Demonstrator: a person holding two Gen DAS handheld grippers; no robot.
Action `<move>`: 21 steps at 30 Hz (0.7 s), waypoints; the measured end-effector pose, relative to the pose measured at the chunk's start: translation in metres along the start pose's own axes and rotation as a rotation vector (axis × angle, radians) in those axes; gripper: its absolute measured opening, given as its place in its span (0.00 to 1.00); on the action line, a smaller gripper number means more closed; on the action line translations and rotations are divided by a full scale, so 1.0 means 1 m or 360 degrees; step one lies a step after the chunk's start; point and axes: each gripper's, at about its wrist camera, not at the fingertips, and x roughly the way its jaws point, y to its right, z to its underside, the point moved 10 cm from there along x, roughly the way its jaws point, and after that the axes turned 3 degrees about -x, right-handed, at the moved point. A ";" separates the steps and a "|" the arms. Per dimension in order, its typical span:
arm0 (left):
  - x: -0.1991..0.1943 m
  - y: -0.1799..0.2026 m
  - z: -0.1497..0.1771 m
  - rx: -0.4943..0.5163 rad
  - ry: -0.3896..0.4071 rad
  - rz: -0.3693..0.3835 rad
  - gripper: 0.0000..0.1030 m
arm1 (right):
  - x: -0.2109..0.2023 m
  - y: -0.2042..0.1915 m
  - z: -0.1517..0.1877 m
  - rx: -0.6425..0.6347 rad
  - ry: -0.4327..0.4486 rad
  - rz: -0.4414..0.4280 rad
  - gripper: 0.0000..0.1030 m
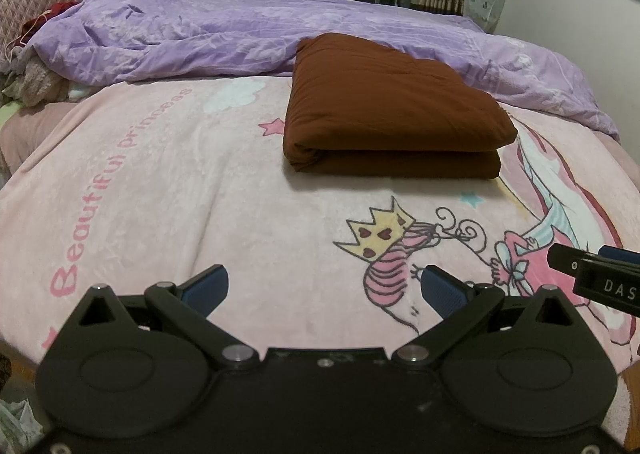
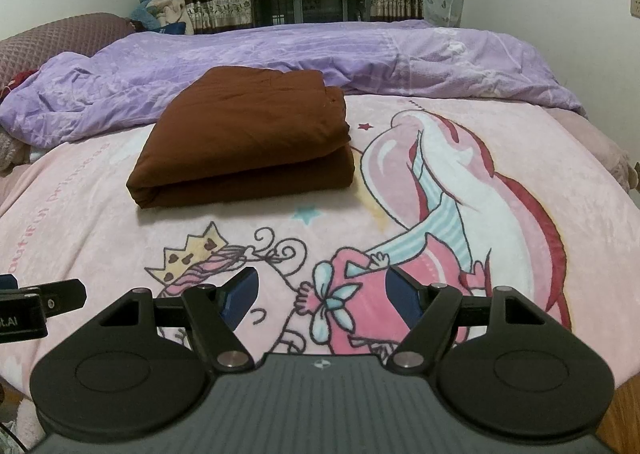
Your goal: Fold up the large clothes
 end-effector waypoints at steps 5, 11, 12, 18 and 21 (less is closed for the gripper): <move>0.001 -0.001 0.000 -0.0008 -0.0015 -0.0006 1.00 | 0.000 0.000 0.000 0.0003 0.0000 0.0002 0.83; 0.001 0.001 0.000 0.0013 -0.0009 -0.0025 1.00 | 0.001 0.001 0.000 0.0002 -0.0006 0.0000 0.83; 0.001 0.001 0.000 0.0019 -0.0008 -0.0026 1.00 | 0.002 0.001 0.001 0.0003 -0.0009 -0.0001 0.83; 0.004 0.002 0.001 0.0017 -0.0017 -0.0023 1.00 | 0.006 0.004 0.003 0.0005 -0.0018 -0.0003 0.83; 0.004 0.001 0.001 0.0014 -0.0023 -0.0026 1.00 | 0.006 0.004 0.003 0.0007 -0.0018 -0.0003 0.83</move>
